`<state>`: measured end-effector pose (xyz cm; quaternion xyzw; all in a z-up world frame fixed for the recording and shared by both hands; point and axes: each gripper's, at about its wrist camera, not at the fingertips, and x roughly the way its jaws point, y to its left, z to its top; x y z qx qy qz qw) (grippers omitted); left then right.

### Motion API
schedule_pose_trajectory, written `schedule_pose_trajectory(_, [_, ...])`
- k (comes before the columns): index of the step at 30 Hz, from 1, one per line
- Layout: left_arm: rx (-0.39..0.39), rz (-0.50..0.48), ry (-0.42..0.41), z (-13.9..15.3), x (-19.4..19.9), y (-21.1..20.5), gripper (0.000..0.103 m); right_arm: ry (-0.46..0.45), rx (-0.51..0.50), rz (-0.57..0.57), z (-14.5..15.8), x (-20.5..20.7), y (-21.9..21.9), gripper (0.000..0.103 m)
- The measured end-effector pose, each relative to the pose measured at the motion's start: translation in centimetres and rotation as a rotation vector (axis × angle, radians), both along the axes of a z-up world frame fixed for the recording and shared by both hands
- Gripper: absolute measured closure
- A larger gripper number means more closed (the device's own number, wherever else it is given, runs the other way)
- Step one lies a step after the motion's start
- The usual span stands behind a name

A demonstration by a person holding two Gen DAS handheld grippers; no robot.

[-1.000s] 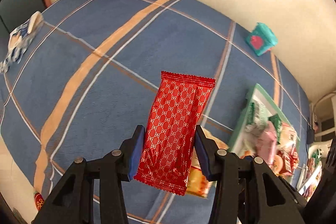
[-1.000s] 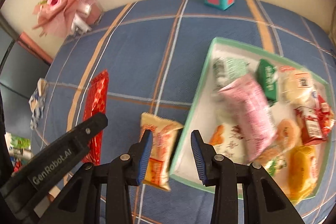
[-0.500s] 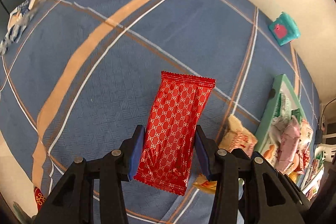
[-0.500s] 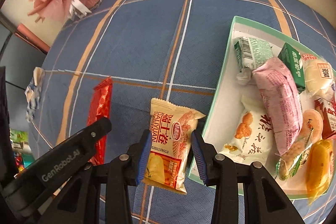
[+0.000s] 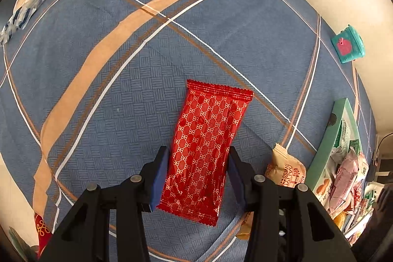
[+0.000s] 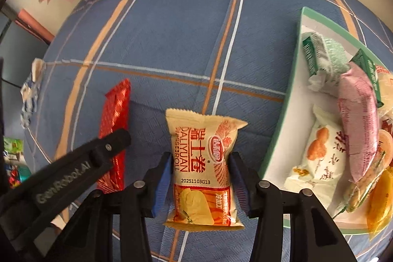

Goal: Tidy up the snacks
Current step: 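Carry the red bar and Daliyuan bread pack over the white tray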

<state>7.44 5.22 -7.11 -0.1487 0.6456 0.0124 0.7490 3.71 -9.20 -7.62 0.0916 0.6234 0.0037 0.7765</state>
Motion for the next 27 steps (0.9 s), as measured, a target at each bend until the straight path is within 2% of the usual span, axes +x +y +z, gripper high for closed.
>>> schedule_pose_trajectory(2, [-0.001,0.000,0.002,-0.1,0.0,-0.1,0.055,0.007,-0.025,0.014,-0.4,0.1,0.5,0.055])
schedule_pose_trajectory(3, [-0.001,0.000,0.001,-0.1,0.0,-0.1,0.055,0.005,-0.036,0.020,-0.3,0.1,0.7,0.062])
schedule_pose_trajectory(5, [-0.003,0.002,-0.008,0.1,0.1,0.2,0.055,-0.013,-0.033,0.027,0.0,0.1,1.0,0.065])
schedule_pose_trajectory(16, [-0.004,0.005,-0.106,3.7,-0.1,-0.1,0.056,-0.128,-0.005,0.018,4.2,-0.9,0.4,0.065])
schedule_pose_trajectory(18, [-0.006,0.002,-0.121,4.3,-0.2,-0.2,0.056,-0.141,-0.004,0.014,5.1,-0.9,-0.1,0.065])
schedule_pose_trajectory(21, [-0.003,-0.009,-0.148,5.2,-0.2,-0.6,0.063,-0.159,-0.008,0.006,6.1,-1.3,-0.8,0.065])
schedule_pose_trajectory(27, [0.008,-0.050,-0.171,5.9,-0.3,-2.1,0.063,-0.160,-0.012,-0.021,6.5,-1.8,-2.4,0.065])
